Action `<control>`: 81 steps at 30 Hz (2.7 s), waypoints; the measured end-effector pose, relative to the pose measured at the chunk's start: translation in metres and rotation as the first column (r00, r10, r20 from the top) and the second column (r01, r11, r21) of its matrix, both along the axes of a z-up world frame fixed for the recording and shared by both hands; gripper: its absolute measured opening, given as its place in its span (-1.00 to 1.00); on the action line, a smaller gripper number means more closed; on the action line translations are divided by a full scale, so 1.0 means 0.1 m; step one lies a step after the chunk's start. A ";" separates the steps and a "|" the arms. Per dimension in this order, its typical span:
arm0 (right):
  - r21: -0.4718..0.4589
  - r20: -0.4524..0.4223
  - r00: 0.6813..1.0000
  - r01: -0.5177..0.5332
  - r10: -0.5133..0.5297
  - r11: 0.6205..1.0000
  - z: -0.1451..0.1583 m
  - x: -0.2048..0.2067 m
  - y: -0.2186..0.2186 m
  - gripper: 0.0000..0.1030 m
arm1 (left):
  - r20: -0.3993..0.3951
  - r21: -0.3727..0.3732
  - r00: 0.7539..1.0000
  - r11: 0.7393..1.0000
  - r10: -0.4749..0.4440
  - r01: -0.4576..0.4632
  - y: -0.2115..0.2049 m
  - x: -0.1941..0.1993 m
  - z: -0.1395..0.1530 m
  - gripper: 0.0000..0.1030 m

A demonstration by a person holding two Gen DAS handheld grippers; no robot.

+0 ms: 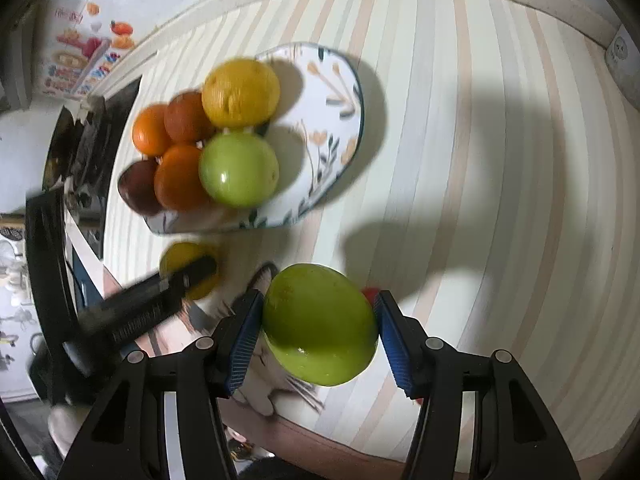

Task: Organize fruits
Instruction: 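Carry the lime and yellow citrus onto the floral plate and open both tools, then lift both tools back from the plate toward the red cherry tomatoes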

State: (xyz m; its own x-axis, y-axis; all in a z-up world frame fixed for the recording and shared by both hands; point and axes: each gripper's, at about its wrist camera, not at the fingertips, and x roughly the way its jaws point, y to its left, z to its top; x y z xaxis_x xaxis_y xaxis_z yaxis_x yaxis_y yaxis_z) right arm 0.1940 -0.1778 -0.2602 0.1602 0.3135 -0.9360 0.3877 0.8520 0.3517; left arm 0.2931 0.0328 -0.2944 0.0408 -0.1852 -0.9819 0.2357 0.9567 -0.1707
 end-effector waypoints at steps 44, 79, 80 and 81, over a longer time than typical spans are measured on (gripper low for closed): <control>0.254 -0.129 0.983 -0.090 0.126 0.963 -0.36 1.85 -0.76 0.56 | -0.221 -0.315 0.939 0.892 0.263 -0.324 -0.99 0.20 0.24 0.11; -0.368 0.156 0.970 -0.118 0.187 0.922 0.90 0.07 -0.05 0.88 | 0.320 0.084 0.944 0.990 0.080 -0.113 -0.14 -0.43 1.26 0.87; -0.373 0.167 0.967 -0.117 0.190 0.920 0.96 0.00 -0.01 0.88 | 0.325 0.081 0.942 0.990 0.084 -0.116 -0.11 -0.47 1.30 0.87; -0.377 0.178 0.965 -0.115 0.194 0.919 1.01 -0.05 0.03 0.88 | 0.335 0.079 0.938 0.990 0.087 -0.120 -0.07 -0.52 1.36 0.87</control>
